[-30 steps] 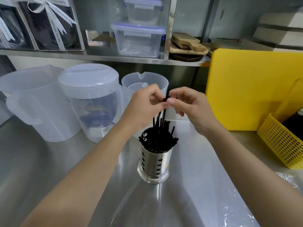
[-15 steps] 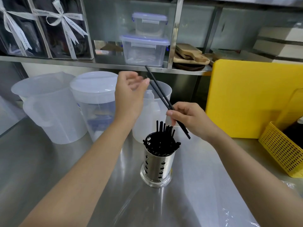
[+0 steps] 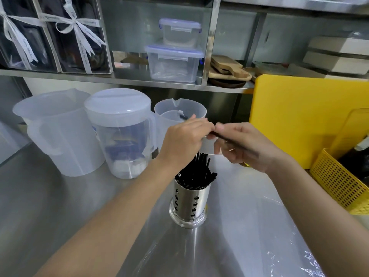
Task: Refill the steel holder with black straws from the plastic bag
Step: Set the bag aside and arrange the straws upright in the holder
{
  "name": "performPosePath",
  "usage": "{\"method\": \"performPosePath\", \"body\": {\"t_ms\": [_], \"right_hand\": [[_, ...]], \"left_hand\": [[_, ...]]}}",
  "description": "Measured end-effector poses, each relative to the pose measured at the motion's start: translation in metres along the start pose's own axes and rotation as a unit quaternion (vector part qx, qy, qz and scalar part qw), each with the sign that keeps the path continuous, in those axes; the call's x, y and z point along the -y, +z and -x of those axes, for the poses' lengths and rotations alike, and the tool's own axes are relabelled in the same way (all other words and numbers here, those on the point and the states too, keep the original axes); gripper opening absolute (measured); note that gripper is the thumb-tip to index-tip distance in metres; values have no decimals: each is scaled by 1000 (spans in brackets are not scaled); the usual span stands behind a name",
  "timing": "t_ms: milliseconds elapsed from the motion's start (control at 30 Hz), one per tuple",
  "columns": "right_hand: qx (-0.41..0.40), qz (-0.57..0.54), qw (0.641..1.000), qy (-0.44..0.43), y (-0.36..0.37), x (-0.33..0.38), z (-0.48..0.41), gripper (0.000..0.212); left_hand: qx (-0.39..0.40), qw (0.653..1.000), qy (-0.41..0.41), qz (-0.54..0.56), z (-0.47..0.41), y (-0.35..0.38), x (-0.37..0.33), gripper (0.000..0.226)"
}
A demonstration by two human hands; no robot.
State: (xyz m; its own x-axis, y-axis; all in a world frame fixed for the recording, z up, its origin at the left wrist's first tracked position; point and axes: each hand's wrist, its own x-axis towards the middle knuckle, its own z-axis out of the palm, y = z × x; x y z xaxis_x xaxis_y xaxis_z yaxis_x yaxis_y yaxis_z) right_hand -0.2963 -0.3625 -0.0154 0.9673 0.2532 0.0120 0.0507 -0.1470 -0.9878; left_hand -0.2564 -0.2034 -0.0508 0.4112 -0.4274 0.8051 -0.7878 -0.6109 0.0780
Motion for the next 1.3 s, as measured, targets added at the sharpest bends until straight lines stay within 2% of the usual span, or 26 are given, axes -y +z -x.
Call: {"method": "performPosePath", "body": {"t_ms": [67,100,167,200,267,400,433,500,567,633,700,833,933,1000,1067,1100,1167,1233,1300], "right_hand": [[-56,-60,995,-61,-5,-1,1,22],[-57,-66,991,-100,-9,-1,3,18],[6,-30,988,-155,-15,-1,8,32],[38,1,986,-160,-16,0,11,39],[52,62,984,-157,-14,1,14,45],[-20,123,976,-178,2,-2,12,2],[-34,151,972,-179,4,-6,9,7],[-43,211,962,-166,7,-20,5,14],[-34,253,957,-135,9,-36,0,8],[-25,269,958,-99,11,-50,-5,6],[-18,276,957,-83,14,-59,-8,6],[-35,282,952,-112,20,-70,-10,6],[-27,360,926,-109,20,-78,-16,6],[-16,409,907,-99,18,-82,-18,9],[-13,410,906,-105,15,-80,-18,15],[-22,382,916,-117,13,-77,-17,16],[-74,330,931,-136,9,-71,-19,16],[-125,311,935,-116,2,-67,-28,15],[-132,298,943,-71,-3,-66,-41,16]], "left_hand": [[13,987,-128,91,1,-4,-3,20],[9,966,-202,160,3,-6,-5,18],[37,893,-322,311,6,-8,-10,13],[67,865,-350,353,8,-9,-14,11],[142,841,-359,380,16,-4,-20,10],[235,824,-368,360,37,9,-25,1],[241,818,-373,365,41,11,-24,4],[214,813,-386,380,45,12,-21,17],[176,813,-391,394,46,11,-16,23],[178,824,-382,379,48,10,-14,24],[197,837,-377,344,53,13,-13,23],[259,844,-375,282,58,20,-6,18],[315,849,-349,239,51,20,-1,19],[344,841,-339,246,48,18,2,28],[352,825,-336,287,47,14,6,30],[333,825,-343,302,46,10,8,28],[245,841,-372,307,42,2,17,22],[137,855,-407,291,38,-2,30,20],[82,862,-430,254,38,1,43,14]]}}
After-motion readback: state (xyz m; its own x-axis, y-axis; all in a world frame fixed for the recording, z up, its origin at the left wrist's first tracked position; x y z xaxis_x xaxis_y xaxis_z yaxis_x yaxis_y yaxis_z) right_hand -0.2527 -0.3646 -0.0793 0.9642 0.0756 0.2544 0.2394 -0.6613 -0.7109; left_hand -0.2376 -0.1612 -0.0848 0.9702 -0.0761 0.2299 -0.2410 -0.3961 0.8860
